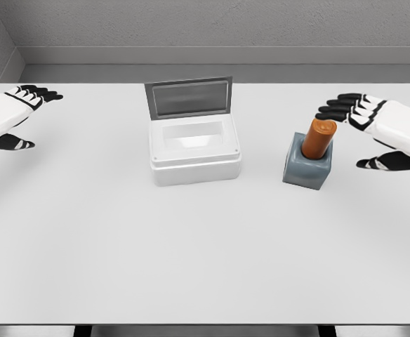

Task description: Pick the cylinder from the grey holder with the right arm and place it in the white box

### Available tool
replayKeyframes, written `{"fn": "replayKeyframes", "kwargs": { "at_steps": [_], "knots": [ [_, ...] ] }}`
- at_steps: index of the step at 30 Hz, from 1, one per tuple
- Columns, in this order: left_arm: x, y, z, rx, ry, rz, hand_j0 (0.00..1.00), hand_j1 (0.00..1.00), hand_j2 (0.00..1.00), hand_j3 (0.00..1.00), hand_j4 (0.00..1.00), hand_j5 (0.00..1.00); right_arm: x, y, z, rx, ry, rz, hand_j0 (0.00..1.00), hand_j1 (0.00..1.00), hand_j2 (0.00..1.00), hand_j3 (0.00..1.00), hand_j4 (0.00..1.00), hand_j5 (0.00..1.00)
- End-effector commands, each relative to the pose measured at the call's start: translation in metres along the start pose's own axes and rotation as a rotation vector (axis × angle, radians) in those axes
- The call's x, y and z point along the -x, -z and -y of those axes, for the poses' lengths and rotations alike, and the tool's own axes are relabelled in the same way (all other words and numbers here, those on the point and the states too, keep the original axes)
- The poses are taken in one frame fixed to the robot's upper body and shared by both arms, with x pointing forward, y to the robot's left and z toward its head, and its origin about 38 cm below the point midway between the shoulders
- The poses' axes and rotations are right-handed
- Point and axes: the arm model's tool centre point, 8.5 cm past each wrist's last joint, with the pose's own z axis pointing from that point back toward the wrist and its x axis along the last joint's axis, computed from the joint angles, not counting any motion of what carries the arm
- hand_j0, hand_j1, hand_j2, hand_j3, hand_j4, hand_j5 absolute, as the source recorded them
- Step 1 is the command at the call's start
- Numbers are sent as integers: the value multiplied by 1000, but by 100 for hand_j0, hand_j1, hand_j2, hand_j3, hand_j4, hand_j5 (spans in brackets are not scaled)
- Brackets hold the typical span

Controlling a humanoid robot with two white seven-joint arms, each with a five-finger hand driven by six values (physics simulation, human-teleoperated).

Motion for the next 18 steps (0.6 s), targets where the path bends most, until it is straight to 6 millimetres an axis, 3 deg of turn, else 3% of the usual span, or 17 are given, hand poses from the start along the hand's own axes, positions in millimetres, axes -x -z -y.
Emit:
{"fn": "replayKeyframes", "kwargs": {
  "at_steps": [1, 7, 11, 18],
  "knots": [
    [1, -1, -1, -5, -4, -1, 100, 100, 100, 100, 100, 100, 0, 1, -1, 2, 9, 3, 100, 100, 100, 100, 100, 100],
    [1, -1, -3, -11, -3, -3, 100, 100, 100, 100, 100, 100, 4, 1, 17, 15, -31, -5, 100, 100, 100, 100, 100, 100],
    [2, -1, -4, -10, -3, -4, 100, 100, 100, 100, 100, 100, 4, 10, 36, -118, -103, 5, 100, 100, 100, 100, 100, 100],
    [1, -1, -3, -11, -3, -3, 100, 100, 100, 100, 100, 100, 13, 18, 26, -276, -113, -8, 100, 100, 100, 100, 100, 100]
  ]
}}
